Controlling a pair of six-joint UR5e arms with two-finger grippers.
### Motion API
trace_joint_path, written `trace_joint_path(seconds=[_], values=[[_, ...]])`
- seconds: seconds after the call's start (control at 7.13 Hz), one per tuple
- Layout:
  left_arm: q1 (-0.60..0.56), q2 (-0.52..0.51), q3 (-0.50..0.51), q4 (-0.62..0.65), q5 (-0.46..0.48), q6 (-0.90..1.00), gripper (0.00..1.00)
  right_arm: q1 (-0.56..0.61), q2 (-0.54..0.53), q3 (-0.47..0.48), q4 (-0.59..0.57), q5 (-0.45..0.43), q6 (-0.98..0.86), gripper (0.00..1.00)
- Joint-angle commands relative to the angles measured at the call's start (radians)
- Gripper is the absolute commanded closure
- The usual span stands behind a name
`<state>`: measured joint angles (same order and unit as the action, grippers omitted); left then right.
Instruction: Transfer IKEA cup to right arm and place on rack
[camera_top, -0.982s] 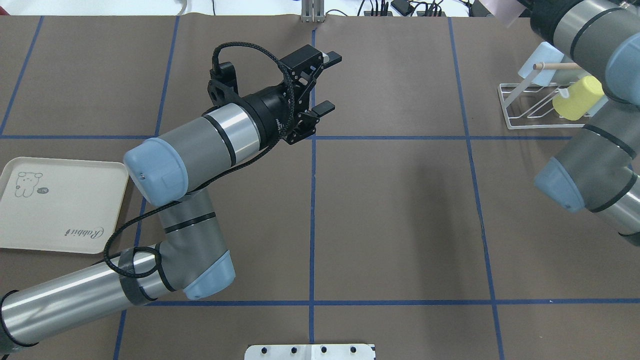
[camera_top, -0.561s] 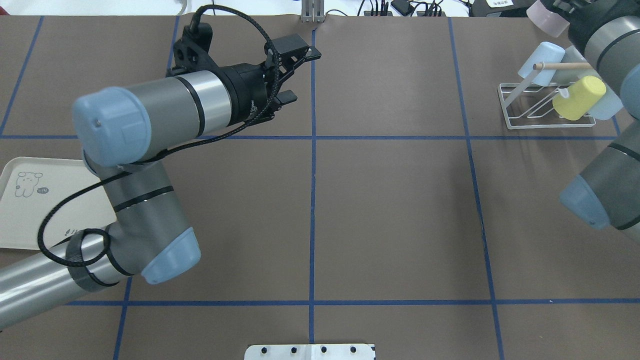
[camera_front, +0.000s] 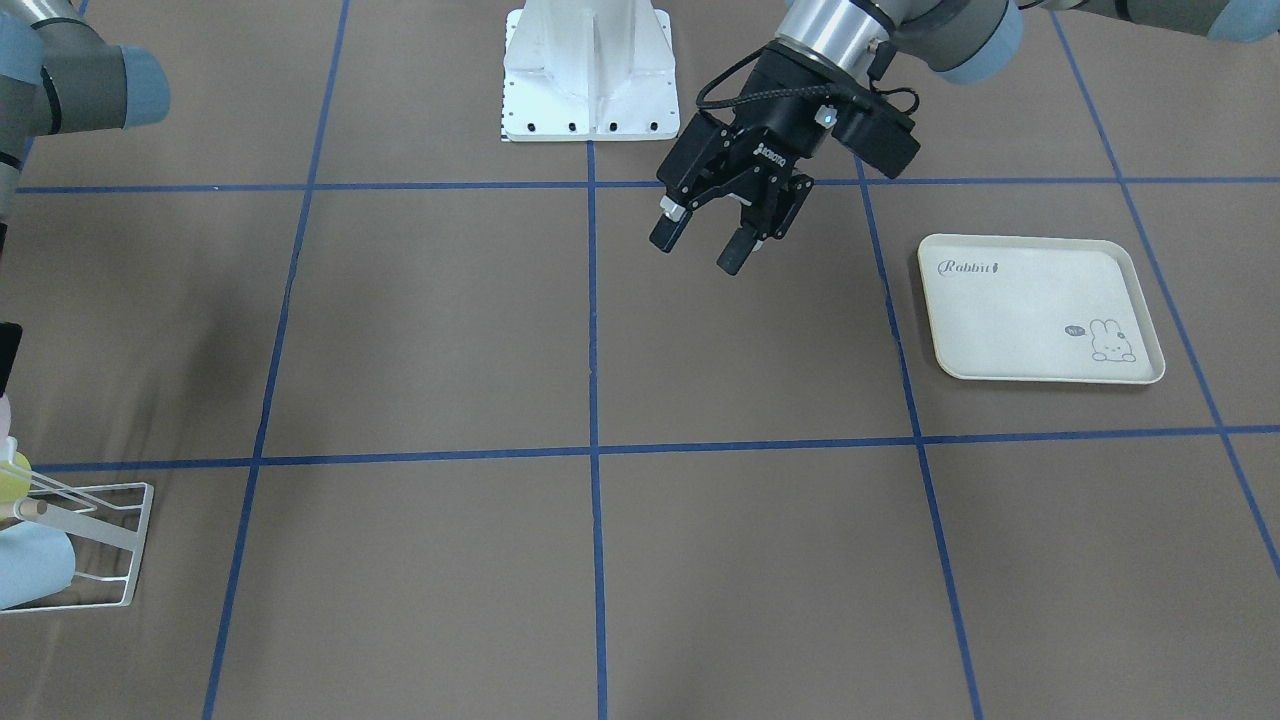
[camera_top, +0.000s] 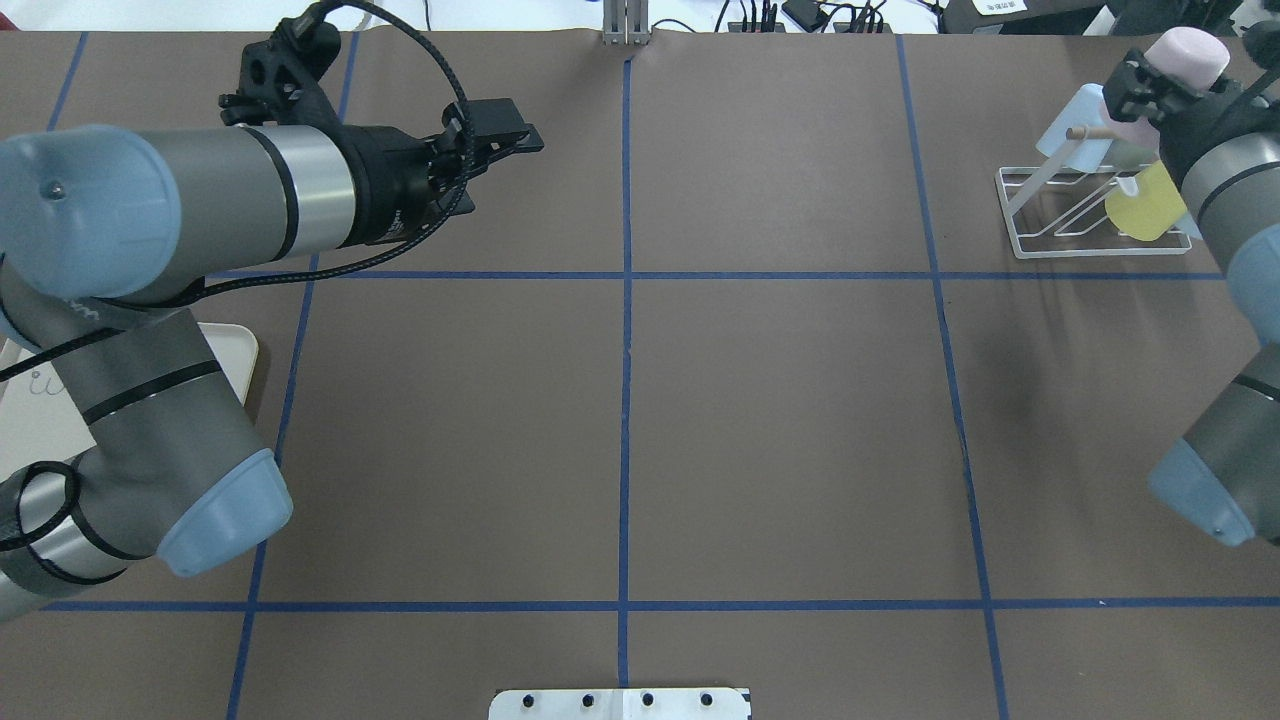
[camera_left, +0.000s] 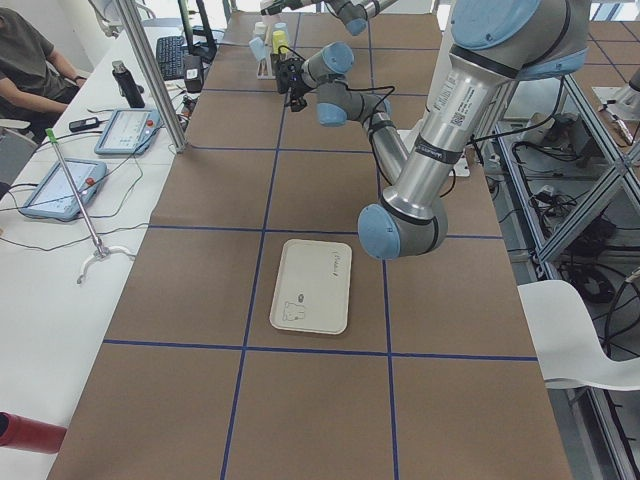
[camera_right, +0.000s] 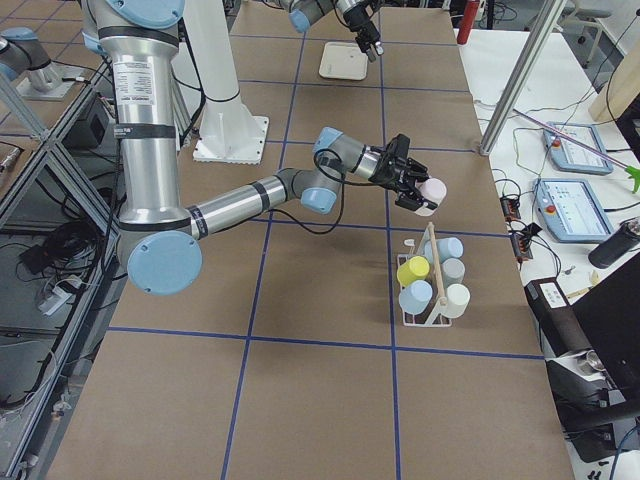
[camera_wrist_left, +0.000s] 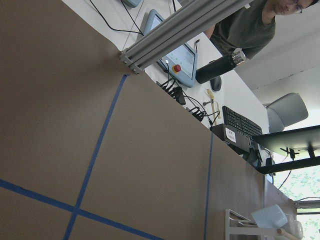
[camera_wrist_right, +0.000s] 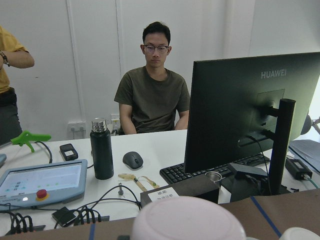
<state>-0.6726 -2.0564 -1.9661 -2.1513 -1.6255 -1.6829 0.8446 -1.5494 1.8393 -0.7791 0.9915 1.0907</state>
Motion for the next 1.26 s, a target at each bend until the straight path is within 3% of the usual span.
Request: trace_joint_path(seconds=[0.0, 0.28, 1.12], values=[[-0.002, 0.036, -0.025, 0.004, -0.008, 0.009, 0.00, -0.033, -0.043, -0.003, -0.003, -0.040, -0.032, 1.00], [-0.001, 0.047, -0.030, 0.004, -0.008, 0.009, 0.00, -0.048, -0.080, -0.024, 0.000, -0.060, -0.057, 1.00], [-0.001, 0.047, -0.030, 0.004, -0.007, 0.000, 0.00, -0.053, -0.001, -0.126, 0.014, -0.057, -0.098, 1.00]])
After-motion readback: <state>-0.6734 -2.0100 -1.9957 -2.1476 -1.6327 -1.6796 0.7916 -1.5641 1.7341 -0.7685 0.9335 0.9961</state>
